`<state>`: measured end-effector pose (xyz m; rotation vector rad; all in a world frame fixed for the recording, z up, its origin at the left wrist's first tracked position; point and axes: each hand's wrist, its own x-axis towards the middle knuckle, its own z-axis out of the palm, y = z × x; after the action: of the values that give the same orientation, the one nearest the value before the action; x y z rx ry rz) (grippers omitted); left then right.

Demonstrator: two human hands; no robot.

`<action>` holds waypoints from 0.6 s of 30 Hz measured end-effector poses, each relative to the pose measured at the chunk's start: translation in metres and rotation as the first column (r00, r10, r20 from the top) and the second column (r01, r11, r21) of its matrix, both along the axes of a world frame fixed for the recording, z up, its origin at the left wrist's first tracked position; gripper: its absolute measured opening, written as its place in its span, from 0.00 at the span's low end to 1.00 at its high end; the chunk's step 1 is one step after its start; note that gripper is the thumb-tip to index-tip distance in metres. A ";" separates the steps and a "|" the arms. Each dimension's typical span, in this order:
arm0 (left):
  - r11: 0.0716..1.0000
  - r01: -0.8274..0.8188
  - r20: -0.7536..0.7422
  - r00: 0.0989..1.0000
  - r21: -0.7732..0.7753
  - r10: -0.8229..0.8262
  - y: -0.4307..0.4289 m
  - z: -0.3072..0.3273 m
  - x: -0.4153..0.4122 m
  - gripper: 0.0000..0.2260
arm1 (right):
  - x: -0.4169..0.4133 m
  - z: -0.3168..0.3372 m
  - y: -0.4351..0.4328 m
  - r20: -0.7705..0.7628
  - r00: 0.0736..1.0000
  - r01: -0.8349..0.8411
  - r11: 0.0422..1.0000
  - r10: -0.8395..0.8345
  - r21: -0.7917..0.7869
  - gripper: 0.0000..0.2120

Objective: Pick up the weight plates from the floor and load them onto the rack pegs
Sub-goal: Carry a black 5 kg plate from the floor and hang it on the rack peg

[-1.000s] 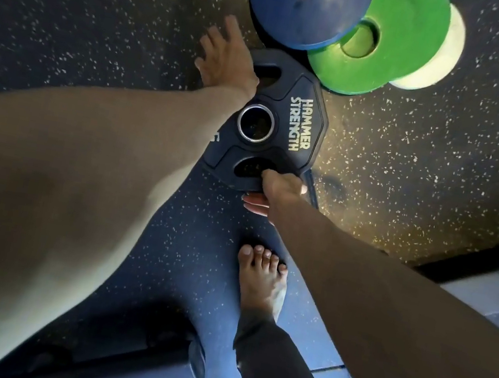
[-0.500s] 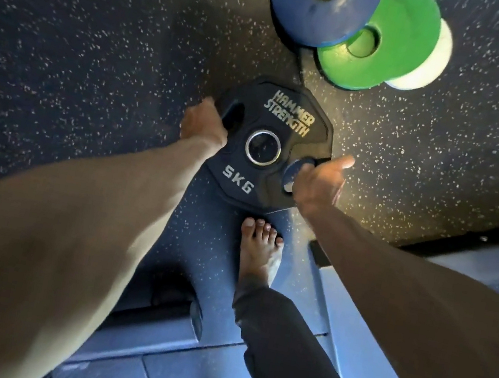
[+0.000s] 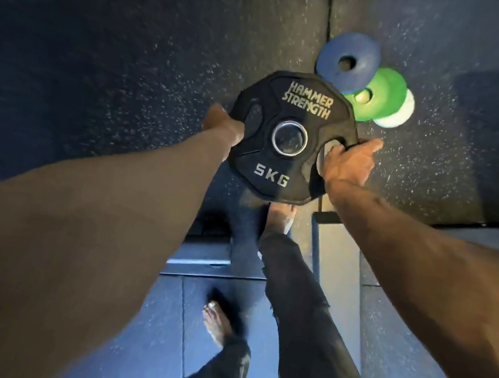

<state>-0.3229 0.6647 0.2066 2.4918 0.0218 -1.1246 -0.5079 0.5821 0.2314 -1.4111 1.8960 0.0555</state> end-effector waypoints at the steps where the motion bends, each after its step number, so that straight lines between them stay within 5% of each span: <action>1: 0.999 -0.024 -0.011 1.000 -0.028 0.024 0.008 0.029 0.000 0.17 | 0.001 0.029 0.002 0.010 1.000 0.003 1.000 -0.003 -0.012 0.27; 8: 0.929 -0.239 -0.166 0.966 -0.284 0.198 0.090 0.243 -0.044 0.14 | -0.027 0.226 0.050 0.253 0.967 0.082 0.983 -0.039 -0.165 0.18; 13: 0.852 -0.294 -0.188 0.954 -0.433 0.234 0.158 0.374 -0.094 0.14 | -0.073 0.349 0.113 0.359 0.931 0.158 0.957 -0.062 -0.243 0.19; 18: 0.789 -0.273 -0.175 0.962 -0.550 0.211 0.225 0.469 -0.138 0.11 | -0.130 0.439 0.182 0.540 0.834 0.303 0.913 -0.115 -0.273 0.07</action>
<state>-0.4608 0.8901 0.6754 1.8326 0.0294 -0.9717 -0.6375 0.7646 0.6707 -1.2557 1.6320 -0.7373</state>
